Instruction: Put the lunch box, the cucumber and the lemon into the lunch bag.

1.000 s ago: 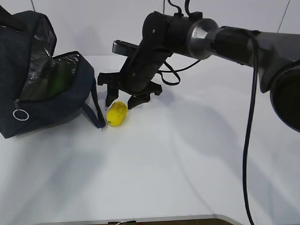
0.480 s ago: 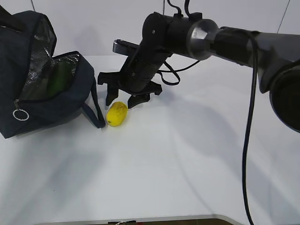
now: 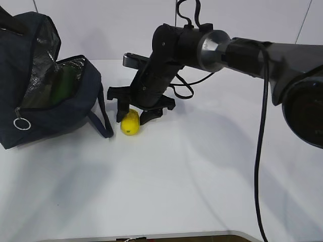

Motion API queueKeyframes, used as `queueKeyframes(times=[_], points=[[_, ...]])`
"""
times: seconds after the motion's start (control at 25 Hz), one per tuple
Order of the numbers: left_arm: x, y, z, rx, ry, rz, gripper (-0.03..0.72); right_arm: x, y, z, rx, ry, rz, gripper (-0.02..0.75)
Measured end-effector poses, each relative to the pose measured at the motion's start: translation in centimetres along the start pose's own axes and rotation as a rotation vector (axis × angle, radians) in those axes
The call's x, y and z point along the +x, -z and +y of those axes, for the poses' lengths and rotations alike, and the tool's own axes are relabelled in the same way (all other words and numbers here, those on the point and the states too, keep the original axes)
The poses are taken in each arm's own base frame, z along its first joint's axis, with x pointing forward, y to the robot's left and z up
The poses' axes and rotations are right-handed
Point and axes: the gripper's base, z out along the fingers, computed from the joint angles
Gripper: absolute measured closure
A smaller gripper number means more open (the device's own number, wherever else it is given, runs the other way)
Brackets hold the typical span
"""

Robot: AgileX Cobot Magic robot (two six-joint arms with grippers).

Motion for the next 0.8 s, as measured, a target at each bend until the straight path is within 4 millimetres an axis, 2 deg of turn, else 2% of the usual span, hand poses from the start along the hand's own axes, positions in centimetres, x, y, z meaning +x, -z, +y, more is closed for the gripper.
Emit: queueKeyframes(times=[0.08, 0.32, 0.48, 0.6, 0.8], points=[[0.0, 0.0, 0.0, -0.002, -0.002, 0.001, 0.705, 0.1, 0.0, -0.1, 0.011, 0.006, 0.012, 0.251], [0.0, 0.0, 0.0, -0.002, -0.002, 0.001, 0.705, 0.3, 0.0, -0.2, 0.025, 0.013, 0.031, 0.366], [0.0, 0.0, 0.0, -0.002, -0.002, 0.001, 0.705, 0.3, 0.3, -0.1, 0.028, 0.018, 0.049, 0.382], [0.0, 0.0, 0.1, -0.006, -0.006, 0.002, 0.705, -0.2, 1.4, 0.5, 0.023, 0.034, 0.049, 0.383], [0.1, 0.0, 0.1, -0.015, -0.01, 0.006, 0.705, -1.9, 4.8, 2.2, -0.001, 0.081, -0.019, 0.383]])
